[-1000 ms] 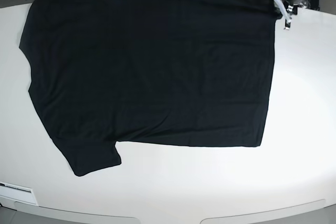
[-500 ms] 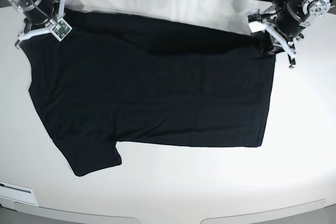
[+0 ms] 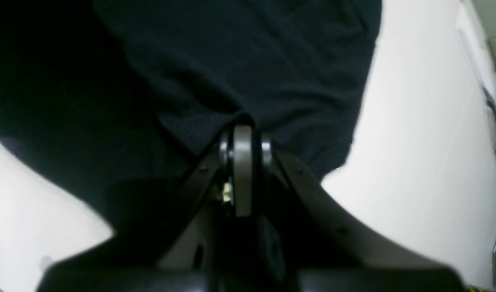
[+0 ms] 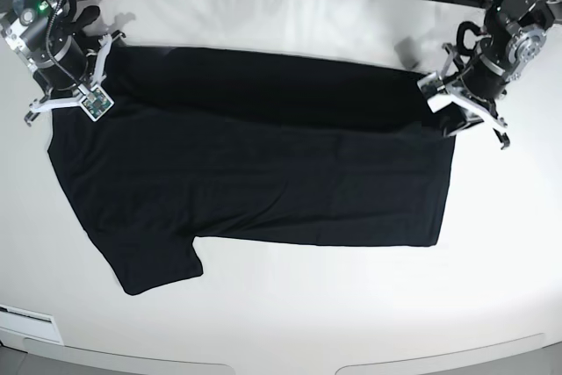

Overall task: Fold the T-shirt properly
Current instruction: 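Release and regrasp the shirt edge with both grippers, smoothing it flat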

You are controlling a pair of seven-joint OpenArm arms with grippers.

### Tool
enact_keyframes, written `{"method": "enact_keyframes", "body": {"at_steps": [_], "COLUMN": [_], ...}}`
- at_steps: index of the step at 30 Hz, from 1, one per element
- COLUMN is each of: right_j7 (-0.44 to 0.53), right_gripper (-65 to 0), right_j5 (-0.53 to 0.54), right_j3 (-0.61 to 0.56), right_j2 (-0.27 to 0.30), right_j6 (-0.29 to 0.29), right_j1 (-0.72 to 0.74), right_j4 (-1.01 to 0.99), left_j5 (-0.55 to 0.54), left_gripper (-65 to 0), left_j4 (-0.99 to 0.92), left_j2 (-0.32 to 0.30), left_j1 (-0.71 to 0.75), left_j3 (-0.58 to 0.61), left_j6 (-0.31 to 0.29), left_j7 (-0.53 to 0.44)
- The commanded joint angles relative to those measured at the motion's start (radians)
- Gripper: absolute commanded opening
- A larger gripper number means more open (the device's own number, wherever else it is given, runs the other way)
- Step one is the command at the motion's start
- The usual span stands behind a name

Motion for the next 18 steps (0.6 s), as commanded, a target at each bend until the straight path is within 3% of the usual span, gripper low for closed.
{"method": "enact_keyframes", "body": {"at_steps": [1, 2, 3, 5, 6, 8, 11, 12, 13, 15, 16, 18], "right_j7": [0.031, 0.031, 0.029, 0.028, 0.028, 0.012, -0.048, -0.075, -0.103, -0.155, -0.163, -0.139], "right_gripper": [-65.0, -61.5, -50.7, -29.5, -22.7, -19.7, -21.1, -25.1, -33.3, -60.7, -65.0, -65.0], "right_j5": [-0.004, -0.006, -0.007, -0.032, -0.056, -0.071, -0.077, -0.071, -0.048, 0.032, 0.078, 0.145], "right_j3": [-0.003, -0.009, -0.009, -0.008, -0.008, -0.008, -0.008, -0.008, -0.008, -0.008, -0.008, -0.008], "right_j2": [0.015, 0.015, 0.015, 0.015, 0.014, 0.015, 0.014, 0.014, 0.014, 0.011, 0.009, 0.003], "right_j6": [-0.008, -0.008, -0.008, -0.072, -0.129, -0.208, -0.281, -0.299, -0.303, -0.263, -0.225, -0.162], "right_j1": [0.020, 0.026, 0.034, 0.043, 0.044, 0.048, 0.048, 0.048, 0.048, 0.048, 0.046, 0.039], "right_j4": [0.000, -0.010, -0.018, -0.017, -0.017, -0.017, -0.010, -0.008, -0.008, -0.008, -0.008, -0.009], "left_j5": [0.004, 0.006, 0.005, 0.005, 0.005, 0.005, 0.019, 0.020, 0.019, -0.016, -0.042, -0.086], "left_gripper": [-65.0, -65.0, -64.7, -46.5, -37.9, -27.9, -28.8, -33.3, -42.2, -65.0, -65.0, -65.0], "left_j4": [-0.004, -0.014, -0.021, -0.023, -0.023, -0.023, -0.023, -0.023, -0.023, -0.023, -0.023, -0.023], "left_j2": [-0.004, 0.010, 0.019, 0.035, 0.041, 0.065, 0.094, 0.101, 0.108, 0.116, 0.115, 0.116], "left_j1": [-0.020, -0.027, -0.033, -0.036, -0.036, -0.036, -0.035, -0.035, -0.035, -0.035, -0.037, -0.046], "left_j3": [-0.010, -0.010, -0.010, -0.010, -0.010, -0.010, -0.010, -0.010, -0.010, -0.010, -0.010, -0.010], "left_j6": [0.015, 0.016, 0.017, 0.077, 0.140, 0.303, 0.461, 0.487, 0.492, 0.487, 0.459, 0.336], "left_j7": [-0.021, -0.031, -0.027, 0.015, 0.031, 0.063, 0.094, 0.098, 0.101, 0.101, 0.099, 0.071]}}
